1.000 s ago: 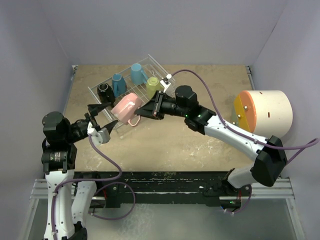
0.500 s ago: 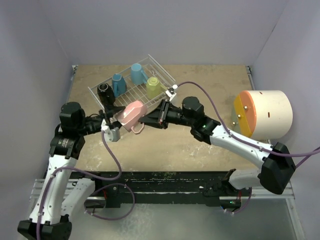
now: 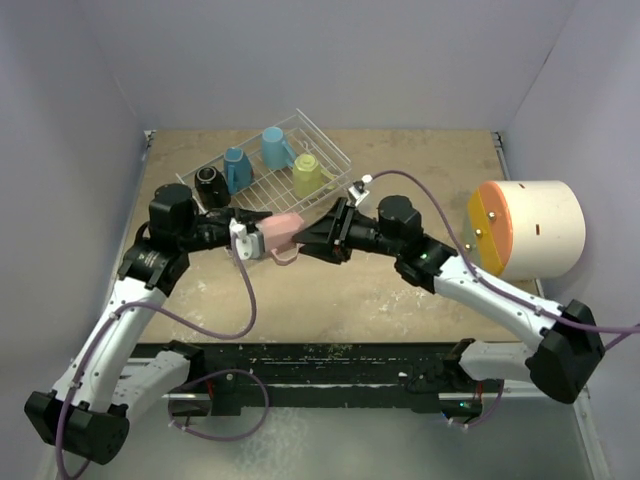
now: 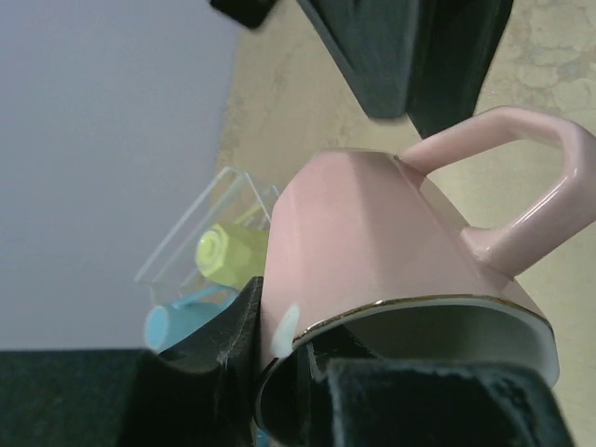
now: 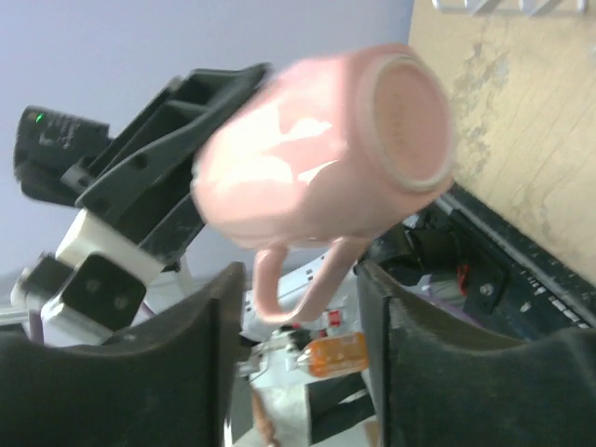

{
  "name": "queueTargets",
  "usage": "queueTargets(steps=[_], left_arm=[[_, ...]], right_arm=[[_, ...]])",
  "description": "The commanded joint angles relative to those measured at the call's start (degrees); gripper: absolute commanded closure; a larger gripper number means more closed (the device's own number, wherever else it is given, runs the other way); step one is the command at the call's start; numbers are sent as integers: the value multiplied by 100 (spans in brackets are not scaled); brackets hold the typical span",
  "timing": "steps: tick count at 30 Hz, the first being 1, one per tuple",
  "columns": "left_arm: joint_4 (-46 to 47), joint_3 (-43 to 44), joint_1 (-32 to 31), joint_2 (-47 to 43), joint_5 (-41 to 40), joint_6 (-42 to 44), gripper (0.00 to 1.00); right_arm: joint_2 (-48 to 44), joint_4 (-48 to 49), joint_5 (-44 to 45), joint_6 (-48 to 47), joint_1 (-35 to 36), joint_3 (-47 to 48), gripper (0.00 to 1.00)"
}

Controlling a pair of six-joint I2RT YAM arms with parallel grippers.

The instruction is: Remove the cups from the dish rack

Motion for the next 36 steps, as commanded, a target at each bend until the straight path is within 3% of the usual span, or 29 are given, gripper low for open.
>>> queueTargets(steps=[1, 5, 8, 11, 14, 24, 35, 36], left_arm=[[-513, 672, -56, 518, -47, -707, 100], [-1076, 1359, -518, 1546, -764, -1293, 100], [-1428, 1770, -1268, 2310, -1871, -1367, 100], [-2046, 2659, -1784, 3343, -2549, -1805, 100], [-2461, 3796, -1957, 4351, -2678, -2180, 100], [-2896, 6048, -2335, 6982, -3358, -2600, 100], [-3850, 7704, -2559, 8477, -3347, -2419, 100], [-3813, 7756, -2574, 8486, -3420, -2442, 77]], right_arm=[[-647, -1334, 370, -1423, -386, 654, 37], [-1172, -3082, 1223, -2507, -734, 1110, 30], [-1440, -4367, 2417, -3225, -789, 1646, 26], [-1593, -5147, 3226, -3654, -809, 2218, 22], [-1737, -5737, 3849, -3804, -806, 2596, 9], [-2613, -6715, 4599, -3599, -804, 2321, 6], [-2651, -6778, 4335, -3675, -807, 2278, 5], [-2629, -6783, 4318, -3685, -809, 2272, 4]])
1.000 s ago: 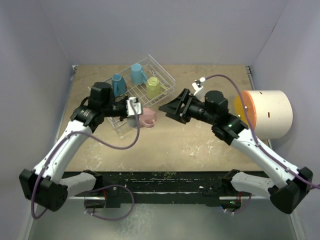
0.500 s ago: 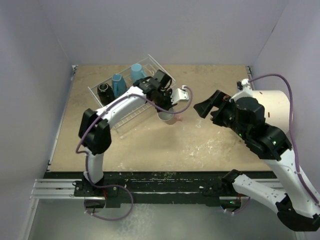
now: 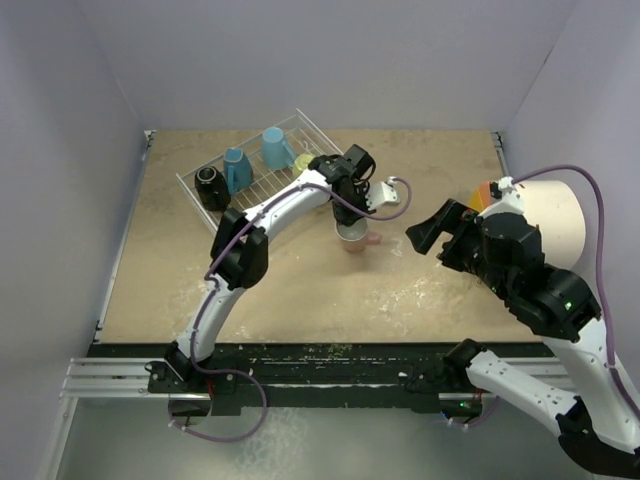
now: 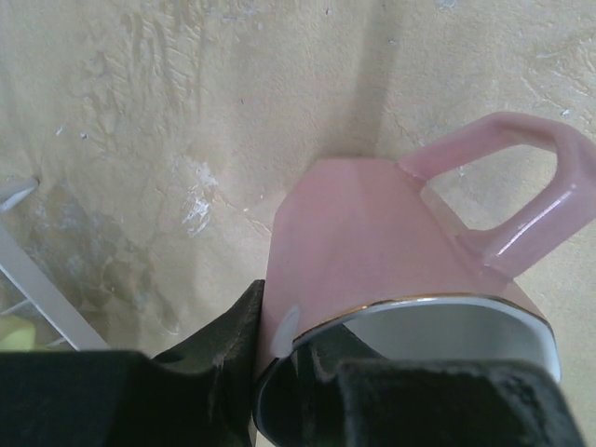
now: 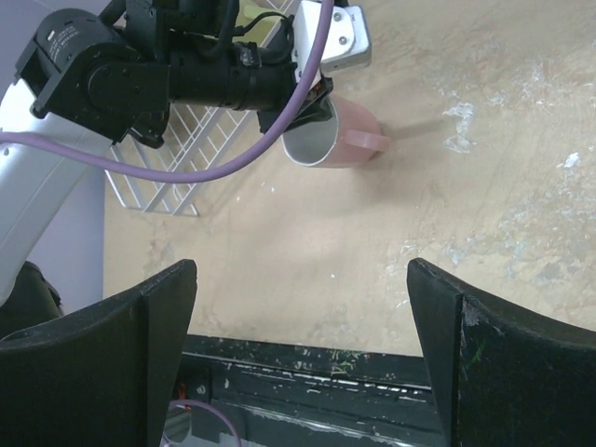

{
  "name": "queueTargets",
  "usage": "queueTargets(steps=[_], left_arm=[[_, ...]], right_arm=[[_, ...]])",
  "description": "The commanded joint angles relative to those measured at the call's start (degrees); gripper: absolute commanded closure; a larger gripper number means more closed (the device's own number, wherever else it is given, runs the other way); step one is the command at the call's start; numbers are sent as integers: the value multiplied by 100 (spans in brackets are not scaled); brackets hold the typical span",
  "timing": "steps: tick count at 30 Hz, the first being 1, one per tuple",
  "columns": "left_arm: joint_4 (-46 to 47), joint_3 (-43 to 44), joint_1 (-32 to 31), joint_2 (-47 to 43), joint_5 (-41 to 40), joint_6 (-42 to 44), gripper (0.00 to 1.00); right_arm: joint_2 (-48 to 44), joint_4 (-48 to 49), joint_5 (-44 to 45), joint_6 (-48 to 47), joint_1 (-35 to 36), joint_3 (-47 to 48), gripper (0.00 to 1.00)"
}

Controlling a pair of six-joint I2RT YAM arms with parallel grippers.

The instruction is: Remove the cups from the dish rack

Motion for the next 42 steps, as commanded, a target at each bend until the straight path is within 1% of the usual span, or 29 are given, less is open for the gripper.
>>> queueTargets(steps=[1, 2, 3, 4, 6, 11, 13, 16, 20, 22, 24, 29, 32, 34, 36, 39, 41, 42], left_arm=[[-162, 489, -133, 90, -80, -85, 44], [-40, 427, -145, 26, -184, -109, 28], [127, 318, -146, -94, -243, -128, 18], [278, 198, -143, -235, -278, -132, 11], [492, 82, -146, -502, -301, -147, 7], [409, 300, -125, -1034, -416, -277, 4], [407, 175, -87, -1371, -438, -297, 0], [282, 27, 19, -1850, -494, -344, 1], [-176, 33, 401, -2402, -251, -528, 1], [-398, -151, 627, -2780, -89, -537, 1], [-527, -510, 868, -3268, -29, -490, 1], [-532, -1905, 1605, -4717, -18, -406, 1], [-535, -2689, 1818, -5430, -354, -307, 1], [-591, -3059, 1886, -5807, -558, -268, 1], [-686, -3276, 1947, -6079, -595, -291, 1], [-778, -3467, 1988, -6257, -618, -428, 1], [-761, -3577, 1999, -6327, -616, -483, 1], [-728, -3638, 2000, -6347, -622, -521, 1]], right_arm=[[67, 75, -65, -147, -8, -40, 4], [81, 92, -84, -181, -8, -38, 4], [108, 100, -96, -214, -7, -18, 4], [114, 121, -111, -235, -6, -11, 3], [153, 143, -137, -275, -6, -10, 3], [172, 252, -208, -396, -7, 7, 3], [184, 339, -176, -513, -7, 71, 3], [377, 409, -203, -748, -6, 265, 2], [775, 654, -359, -1102, -6, 542, 2], [1093, 843, -498, -1336, 0, 697, 1], [1621, 1040, -630, -1622, 0, 971, 1], [3050, 1763, -1026, -2449, -6, 1776, 2], [3957, 2216, -1485, -3088, -14, 2287, 2], [4603, 2354, -1566, -3447, -29, 2707, 2], [5299, 2274, -1606, -3738, -55, 3297, 2], [6210, 2074, -1665, -4029, -115, 4100, 2], [6543, 2145, -1794, -4134, -143, 4326, 2], [6629, 2336, -1878, -4177, -165, 4315, 2]])
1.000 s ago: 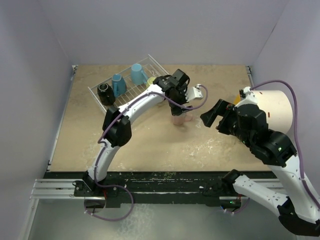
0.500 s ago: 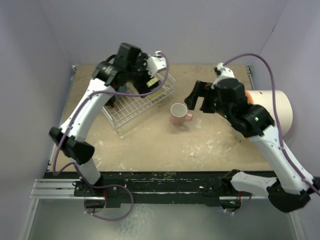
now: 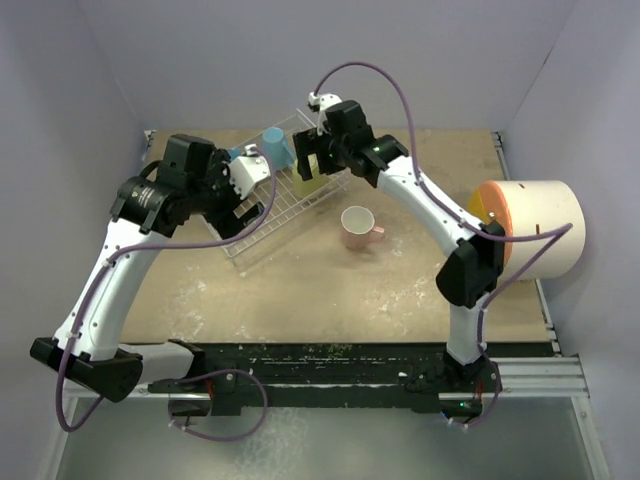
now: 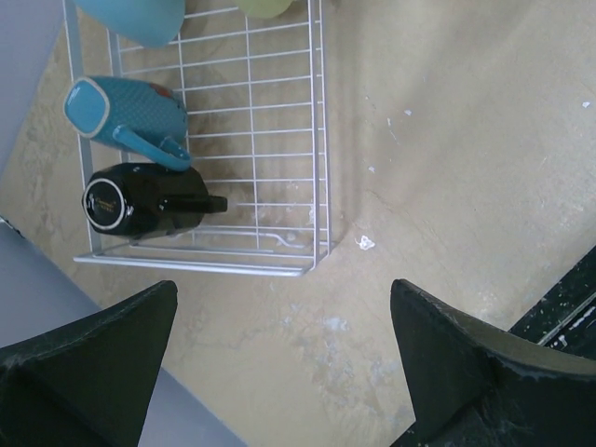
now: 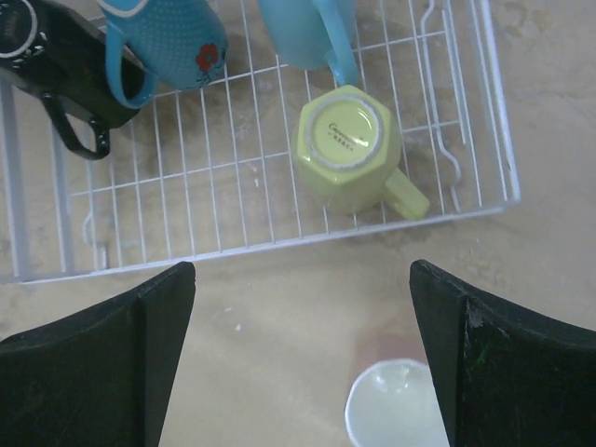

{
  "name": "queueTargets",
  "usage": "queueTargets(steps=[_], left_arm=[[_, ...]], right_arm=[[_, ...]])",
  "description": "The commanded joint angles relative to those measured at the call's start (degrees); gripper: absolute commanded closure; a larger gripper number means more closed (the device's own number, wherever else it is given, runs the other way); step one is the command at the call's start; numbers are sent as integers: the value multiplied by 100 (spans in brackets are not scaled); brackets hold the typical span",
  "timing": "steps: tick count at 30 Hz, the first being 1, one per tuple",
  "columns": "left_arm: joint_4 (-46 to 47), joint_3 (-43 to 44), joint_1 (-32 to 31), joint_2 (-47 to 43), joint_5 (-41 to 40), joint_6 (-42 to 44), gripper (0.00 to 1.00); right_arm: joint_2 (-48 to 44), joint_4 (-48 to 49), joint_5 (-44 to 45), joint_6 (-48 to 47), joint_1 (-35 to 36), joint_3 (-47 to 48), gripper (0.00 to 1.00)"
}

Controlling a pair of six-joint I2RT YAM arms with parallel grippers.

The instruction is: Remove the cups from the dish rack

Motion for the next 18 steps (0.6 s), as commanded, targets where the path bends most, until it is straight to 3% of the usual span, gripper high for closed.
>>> queueTargets(steps=[1, 10, 18], left_arm=[[113, -265, 67, -111, -120, -240, 1], [388, -716, 531, -48, 87, -157, 1], [730, -876, 1169, 87, 440, -125, 1]], right_arm=[[341, 468, -438, -611, -139, 426, 1], [1180, 675, -1366, -718, -864, 759, 2], [1673, 691, -1915, -1063, -989, 1098, 6]])
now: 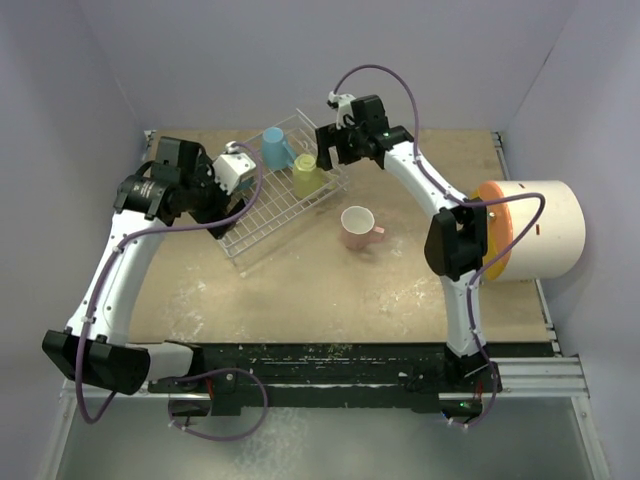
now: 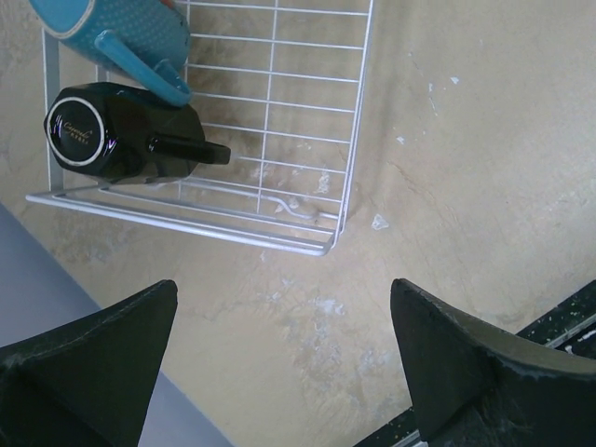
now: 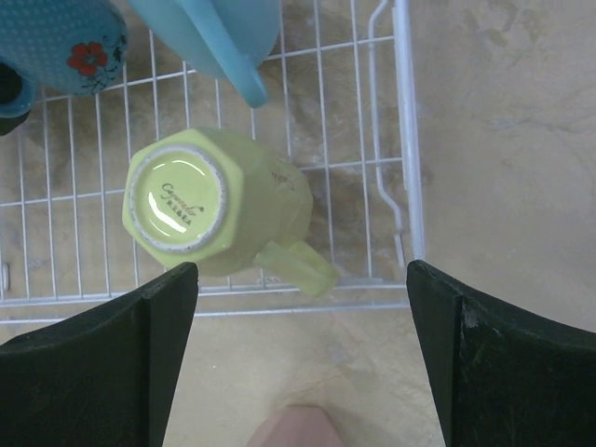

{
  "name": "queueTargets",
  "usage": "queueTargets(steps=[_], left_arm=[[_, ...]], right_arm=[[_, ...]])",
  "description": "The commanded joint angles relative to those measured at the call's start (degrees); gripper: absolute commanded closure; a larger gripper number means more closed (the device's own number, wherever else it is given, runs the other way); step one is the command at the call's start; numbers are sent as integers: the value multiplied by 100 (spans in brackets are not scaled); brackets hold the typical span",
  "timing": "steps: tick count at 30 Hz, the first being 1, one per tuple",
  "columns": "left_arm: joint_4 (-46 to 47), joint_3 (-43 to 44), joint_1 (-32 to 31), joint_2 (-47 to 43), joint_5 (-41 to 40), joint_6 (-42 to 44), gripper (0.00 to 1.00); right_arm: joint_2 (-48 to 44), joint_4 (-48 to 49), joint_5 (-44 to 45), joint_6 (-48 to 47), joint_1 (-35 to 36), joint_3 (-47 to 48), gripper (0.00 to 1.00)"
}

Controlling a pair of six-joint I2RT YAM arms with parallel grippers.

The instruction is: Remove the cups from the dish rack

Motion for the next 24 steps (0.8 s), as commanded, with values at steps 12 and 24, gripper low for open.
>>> queueTargets(steps=[12, 24], left_arm=[[627, -293, 826, -20, 562, 120, 1], [741, -430, 840, -86, 680, 15, 1]], right_arm=[[58, 581, 30, -228, 145, -2, 17], [-624, 806, 687, -422, 641, -448, 21]])
